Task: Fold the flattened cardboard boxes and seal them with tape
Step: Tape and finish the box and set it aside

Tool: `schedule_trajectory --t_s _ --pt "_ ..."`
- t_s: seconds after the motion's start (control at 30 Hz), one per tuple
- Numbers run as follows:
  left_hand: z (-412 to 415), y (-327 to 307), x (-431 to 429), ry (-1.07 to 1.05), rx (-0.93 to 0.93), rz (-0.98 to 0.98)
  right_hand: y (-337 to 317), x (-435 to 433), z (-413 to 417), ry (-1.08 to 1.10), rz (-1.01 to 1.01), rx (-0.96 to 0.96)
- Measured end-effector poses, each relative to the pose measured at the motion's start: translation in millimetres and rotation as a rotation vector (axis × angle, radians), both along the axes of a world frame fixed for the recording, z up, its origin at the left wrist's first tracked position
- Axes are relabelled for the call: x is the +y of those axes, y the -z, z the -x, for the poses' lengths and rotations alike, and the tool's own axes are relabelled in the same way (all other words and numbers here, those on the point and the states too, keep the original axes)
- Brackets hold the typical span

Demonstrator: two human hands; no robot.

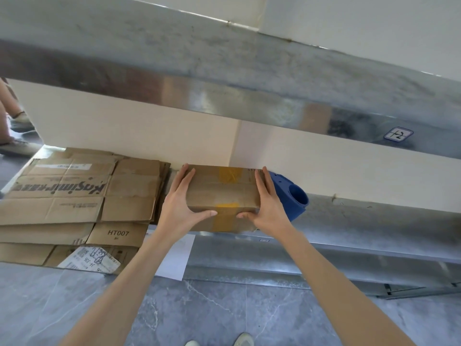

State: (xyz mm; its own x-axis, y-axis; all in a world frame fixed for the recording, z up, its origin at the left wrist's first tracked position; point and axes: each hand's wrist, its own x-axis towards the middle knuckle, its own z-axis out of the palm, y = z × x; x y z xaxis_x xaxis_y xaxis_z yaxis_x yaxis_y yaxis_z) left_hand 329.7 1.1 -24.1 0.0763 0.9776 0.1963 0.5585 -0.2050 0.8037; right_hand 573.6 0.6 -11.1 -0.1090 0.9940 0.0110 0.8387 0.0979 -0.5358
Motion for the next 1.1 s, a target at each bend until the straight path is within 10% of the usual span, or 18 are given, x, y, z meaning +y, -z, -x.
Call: schedule_trajectory --t_s 1.1 --pt "18 55 -43 -0.053 -0.288 0.148 43 -44 -16 0.236 -0.061 0.436"
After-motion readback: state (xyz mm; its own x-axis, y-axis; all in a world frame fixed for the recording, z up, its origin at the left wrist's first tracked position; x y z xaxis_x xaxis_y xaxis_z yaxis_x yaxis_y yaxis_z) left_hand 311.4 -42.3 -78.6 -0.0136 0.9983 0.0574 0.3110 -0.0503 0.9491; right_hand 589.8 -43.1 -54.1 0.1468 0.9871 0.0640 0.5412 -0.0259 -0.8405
